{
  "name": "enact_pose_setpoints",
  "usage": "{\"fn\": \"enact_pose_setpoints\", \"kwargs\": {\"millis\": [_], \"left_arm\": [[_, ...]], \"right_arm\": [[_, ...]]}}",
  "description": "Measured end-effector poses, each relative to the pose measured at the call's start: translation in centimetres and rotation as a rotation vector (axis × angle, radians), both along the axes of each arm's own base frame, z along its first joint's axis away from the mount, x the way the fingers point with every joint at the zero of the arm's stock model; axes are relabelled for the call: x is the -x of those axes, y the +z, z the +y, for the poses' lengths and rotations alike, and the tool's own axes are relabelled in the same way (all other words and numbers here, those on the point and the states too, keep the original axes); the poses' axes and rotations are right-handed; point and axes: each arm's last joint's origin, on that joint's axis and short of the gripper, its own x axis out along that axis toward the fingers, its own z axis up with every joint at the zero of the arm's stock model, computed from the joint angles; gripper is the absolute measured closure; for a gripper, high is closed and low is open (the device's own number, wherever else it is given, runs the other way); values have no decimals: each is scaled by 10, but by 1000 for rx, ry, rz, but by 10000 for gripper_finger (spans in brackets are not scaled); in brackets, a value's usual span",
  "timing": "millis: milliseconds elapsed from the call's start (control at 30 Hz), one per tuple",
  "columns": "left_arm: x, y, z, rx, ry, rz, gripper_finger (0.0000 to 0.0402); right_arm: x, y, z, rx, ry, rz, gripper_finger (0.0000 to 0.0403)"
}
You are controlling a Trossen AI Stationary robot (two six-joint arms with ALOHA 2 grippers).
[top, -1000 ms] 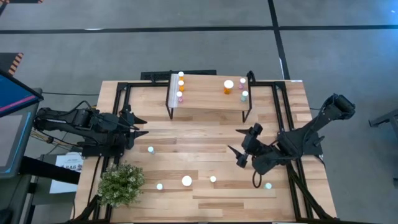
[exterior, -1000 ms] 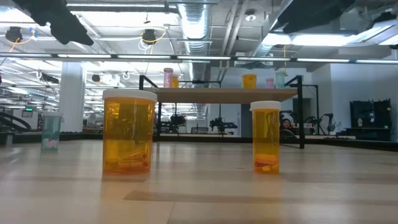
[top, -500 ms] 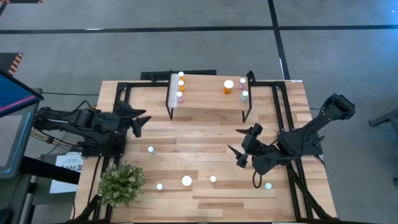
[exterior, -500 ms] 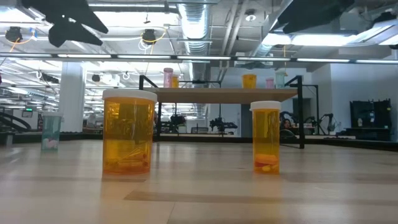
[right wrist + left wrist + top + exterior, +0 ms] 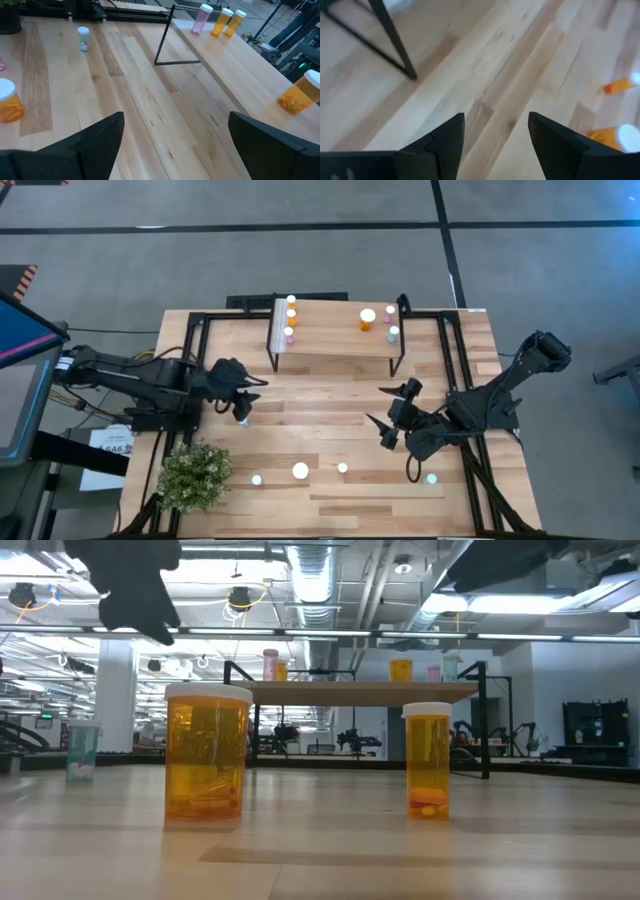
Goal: Pick and place medicine bottles onto shelf by color
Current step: Put the left small blue pill bottle on the shelf
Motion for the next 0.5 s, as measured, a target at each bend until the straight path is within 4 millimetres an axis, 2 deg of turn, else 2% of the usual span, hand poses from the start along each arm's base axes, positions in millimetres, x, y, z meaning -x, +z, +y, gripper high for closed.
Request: {"fn": "enact_pose_setpoints", "kwargs": {"millis": [333, 500], "left_arm": [[-17, -27, -11, 285, -34, 243, 196], [-16, -45, -11, 308, 47, 455, 196]], "right_arm": [[0, 0, 1, -14, 15, 8, 26], [0, 0, 0, -16, 13, 7, 26]]}}
